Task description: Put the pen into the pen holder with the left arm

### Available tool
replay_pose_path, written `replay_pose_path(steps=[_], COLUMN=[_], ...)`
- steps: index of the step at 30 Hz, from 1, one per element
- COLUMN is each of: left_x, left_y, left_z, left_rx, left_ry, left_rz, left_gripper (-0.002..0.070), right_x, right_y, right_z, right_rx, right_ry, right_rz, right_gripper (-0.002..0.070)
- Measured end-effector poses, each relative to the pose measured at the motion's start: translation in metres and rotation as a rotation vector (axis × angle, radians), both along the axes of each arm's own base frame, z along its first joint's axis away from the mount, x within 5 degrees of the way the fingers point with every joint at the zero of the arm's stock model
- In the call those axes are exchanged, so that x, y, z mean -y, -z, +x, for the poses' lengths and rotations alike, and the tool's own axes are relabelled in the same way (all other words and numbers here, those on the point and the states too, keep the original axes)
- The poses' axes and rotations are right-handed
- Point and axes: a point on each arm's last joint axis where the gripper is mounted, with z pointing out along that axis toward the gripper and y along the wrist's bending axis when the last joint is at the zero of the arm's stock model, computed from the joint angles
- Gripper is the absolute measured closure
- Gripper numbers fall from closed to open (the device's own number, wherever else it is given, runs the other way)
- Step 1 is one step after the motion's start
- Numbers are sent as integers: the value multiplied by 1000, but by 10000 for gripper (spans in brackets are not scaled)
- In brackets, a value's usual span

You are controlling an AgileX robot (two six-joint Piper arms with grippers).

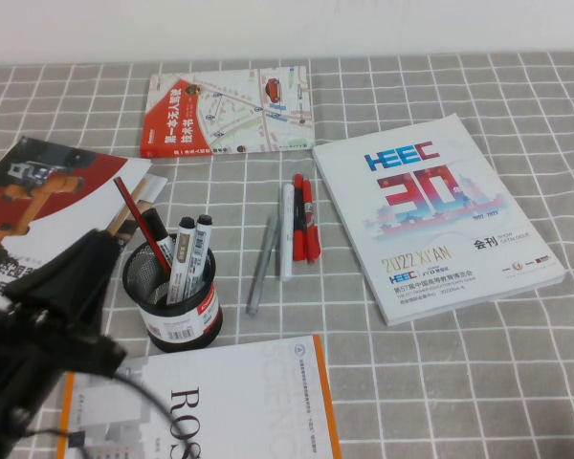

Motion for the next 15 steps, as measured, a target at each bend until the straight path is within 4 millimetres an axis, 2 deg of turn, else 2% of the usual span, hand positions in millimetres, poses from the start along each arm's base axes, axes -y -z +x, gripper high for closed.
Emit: replay_pose_path(steps=[4,9,15], left_x=[-9,-19,-34], left_y=[-10,-21,-50], left_z=[-17,-34,-60], left_rx=[-27,-136,-55], left_ry=[0,-17,-50], left_rz=[-10,93,160], left_gripper=[675,675,675], right_x=[0,0,0], right_y=[0,0,0], right_z=[0,0,0], right_rx=[0,0,0], right_ry=[0,0,0], right_rz=[0,0,0], right_gripper=[692,691,692])
